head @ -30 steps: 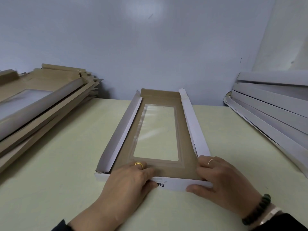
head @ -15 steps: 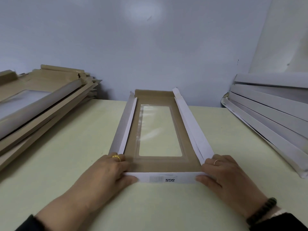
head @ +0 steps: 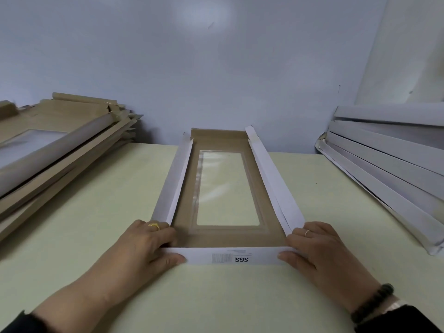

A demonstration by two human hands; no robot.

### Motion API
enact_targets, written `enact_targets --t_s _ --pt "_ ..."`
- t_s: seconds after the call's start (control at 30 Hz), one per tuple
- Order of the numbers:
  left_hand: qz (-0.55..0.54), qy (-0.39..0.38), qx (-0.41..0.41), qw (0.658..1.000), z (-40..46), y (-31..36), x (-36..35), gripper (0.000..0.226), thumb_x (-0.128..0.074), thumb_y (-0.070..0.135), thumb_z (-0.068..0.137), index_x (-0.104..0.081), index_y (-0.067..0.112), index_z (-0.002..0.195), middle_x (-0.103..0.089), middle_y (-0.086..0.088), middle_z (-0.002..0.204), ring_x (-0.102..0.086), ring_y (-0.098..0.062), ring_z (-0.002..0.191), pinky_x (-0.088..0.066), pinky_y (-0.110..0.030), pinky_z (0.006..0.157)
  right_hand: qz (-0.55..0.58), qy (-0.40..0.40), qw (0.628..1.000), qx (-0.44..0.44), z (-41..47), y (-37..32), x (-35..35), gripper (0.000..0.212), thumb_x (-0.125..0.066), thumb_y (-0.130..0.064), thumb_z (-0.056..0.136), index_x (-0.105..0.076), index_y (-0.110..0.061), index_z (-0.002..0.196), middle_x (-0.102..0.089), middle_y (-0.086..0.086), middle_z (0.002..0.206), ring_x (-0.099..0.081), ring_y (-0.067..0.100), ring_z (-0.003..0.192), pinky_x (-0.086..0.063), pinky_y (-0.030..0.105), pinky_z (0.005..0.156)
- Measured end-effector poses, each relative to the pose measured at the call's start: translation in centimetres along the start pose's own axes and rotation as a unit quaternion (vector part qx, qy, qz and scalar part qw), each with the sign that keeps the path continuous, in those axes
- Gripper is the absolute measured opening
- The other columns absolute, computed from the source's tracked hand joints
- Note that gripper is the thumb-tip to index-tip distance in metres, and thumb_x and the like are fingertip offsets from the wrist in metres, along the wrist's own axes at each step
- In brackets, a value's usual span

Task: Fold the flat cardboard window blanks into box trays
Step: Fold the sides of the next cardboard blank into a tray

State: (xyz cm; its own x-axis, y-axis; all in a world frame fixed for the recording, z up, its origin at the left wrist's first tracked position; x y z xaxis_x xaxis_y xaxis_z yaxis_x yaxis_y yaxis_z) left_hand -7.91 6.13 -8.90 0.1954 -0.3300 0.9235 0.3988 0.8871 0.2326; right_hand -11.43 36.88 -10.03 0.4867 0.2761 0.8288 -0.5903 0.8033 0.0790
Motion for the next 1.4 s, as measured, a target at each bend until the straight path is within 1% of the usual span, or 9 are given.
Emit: enact_targets --t_s 0.17,0.33,0.5,0.63,0.8,1.0,1.17,1.3,1.4 --pt "0.042 -0.04 -0.018 0.998 0.1 0.5 0.2 0.009 -0.05 0.026 0.093 -0.058 0.03 0.091 -0.054 0.017 0.079 -0.051 -0.007 0.072 -0.033 -0.022 0.079 0.044 -0.024 0.999 -0.001 0.2 -1.0 0.9 0.035 -0.045 -0.041 0.08 -0.045 -0.018 0.053 -0.047 -0.008 0.05 -0.05 0.016 0.051 -0.035 0.024 0.066" --pt "0.141 0.043 -0.004 0.989 -0.1 -1.4 1.1 0.014 -0.047 0.016 0.074 -0.053 0.028 0.068 -0.039 0.019 0.062 -0.05 -0.008 0.061 -0.038 -0.027 0.084 0.154 -0.058 0.985 0.047 0.6 -4.8 1.3 0.031 -0.047 -0.034 0.083 -0.053 -0.017 0.058 -0.049 -0.004 0.053 -0.046 0.014 0.054 -0.036 0.021 0.058" --pt "0.17 0.067 0.085 0.98 -0.5 -3.4 1.6 0.032 -0.049 -0.003 0.055 -0.063 0.021 0.07 -0.053 0.01 0.071 -0.061 -0.023 0.07 -0.048 -0.038 0.068 0.254 -0.068 0.963 0.068 1.0 -6.4 1.2 0.055 -0.034 -0.01 0.059 -0.06 -0.022 0.106 -0.063 -0.011 0.084 -0.052 0.004 0.087 -0.036 0.013 0.091" --pt "0.074 0.093 0.064 0.991 -0.4 -0.4 2.1 0.03 -0.04 0.013 0.08 -0.068 0.018 0.09 -0.063 0.004 0.092 -0.061 -0.024 0.083 -0.037 -0.027 0.072 0.125 -0.042 0.991 0.023 1.4 -4.5 0.8 0.032 -0.062 -0.005 0.057 -0.068 -0.02 0.085 -0.064 -0.01 0.08 -0.064 0.01 0.08 -0.032 0.028 0.099" --pt "0.031 -0.004 -0.081 0.996 -0.1 7.1 -0.6 0.047 -0.038 0.05 0.08 -0.071 0.017 0.077 -0.064 0.01 0.069 -0.062 -0.007 0.058 -0.044 -0.018 0.052 0.077 -0.052 0.994 0.062 2.2 -6.5 0.0 0.013 -0.052 -0.019 0.075 -0.061 -0.022 0.066 -0.058 -0.01 0.068 -0.059 0.013 0.07 -0.037 0.028 0.091" --pt "0.045 -0.083 -0.019 0.995 -0.2 7.3 -0.6 0.034 -0.024 0.039 0.099 -0.04 0.033 0.128 -0.053 0.008 0.118 -0.053 -0.014 0.11 -0.041 -0.027 0.085 0.12 -0.06 0.99 0.052 2.8 -6.8 -0.2 0.022 -0.044 -0.027 0.083 -0.062 -0.022 0.071 -0.058 -0.01 0.07 -0.057 0.014 0.07 -0.039 0.026 0.082" --pt "0.004 -0.084 0.05 0.995 -1.6 3.5 2.1 0.061 -0.038 0.028 0.093 -0.014 0.077 0.121 -0.056 0.022 0.103 -0.053 0.005 0.094 -0.042 -0.009 0.078 0.119 -0.098 0.987 -0.04 2.7 -3.2 -1.0 0.032 -0.037 -0.028 0.087 -0.066 -0.015 0.081 -0.064 -0.003 0.079 -0.06 0.019 0.079 -0.033 0.028 0.077" --pt "-0.005 -0.049 0.087 0.995 -2.5 -3.0 2.9 0.081 -0.053 0.008 0.086 -0.03 0.082 0.106 -0.059 0.025 0.082 -0.052 0.008 0.075 -0.047 -0.011 0.071 0.108 -0.104 0.985 -0.091 1.6 0.0 -0.3 0.008 -0.057 -0.009 0.076 -0.063 -0.012 0.073 -0.064 0.002 0.071 -0.061 0.026 0.07 -0.035 0.029 0.066" --pt "0.051 0.022 0.081 0.995 -2.8 -7.6 3.0 0.088 -0.071 -0.008 0.069 -0.043 0.074 0.088 -0.058 0.029 0.073 -0.052 0.01 0.062 -0.041 -0.006 0.055 0.114 -0.089 0.977 -0.155 0.4 2.5 0.8 0.048 -0.068 0.002 0.072 -0.042 -0.037 0.058 -0.045 -0.015 0.054 -0.05 0.02 0.054 -0.028 0.027 0.055"
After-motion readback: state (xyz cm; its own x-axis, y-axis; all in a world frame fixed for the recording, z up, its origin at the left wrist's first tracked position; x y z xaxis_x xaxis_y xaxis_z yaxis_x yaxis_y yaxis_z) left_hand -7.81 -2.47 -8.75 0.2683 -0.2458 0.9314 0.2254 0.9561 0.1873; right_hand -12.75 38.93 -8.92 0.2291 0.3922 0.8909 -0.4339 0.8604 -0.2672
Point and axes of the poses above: each hand's wrist, its own z-axis towards the middle knuckle, its own x-axis out of the back of the hand, y = z × x, the point moved 1 cm from there along z, towards the middle knuckle
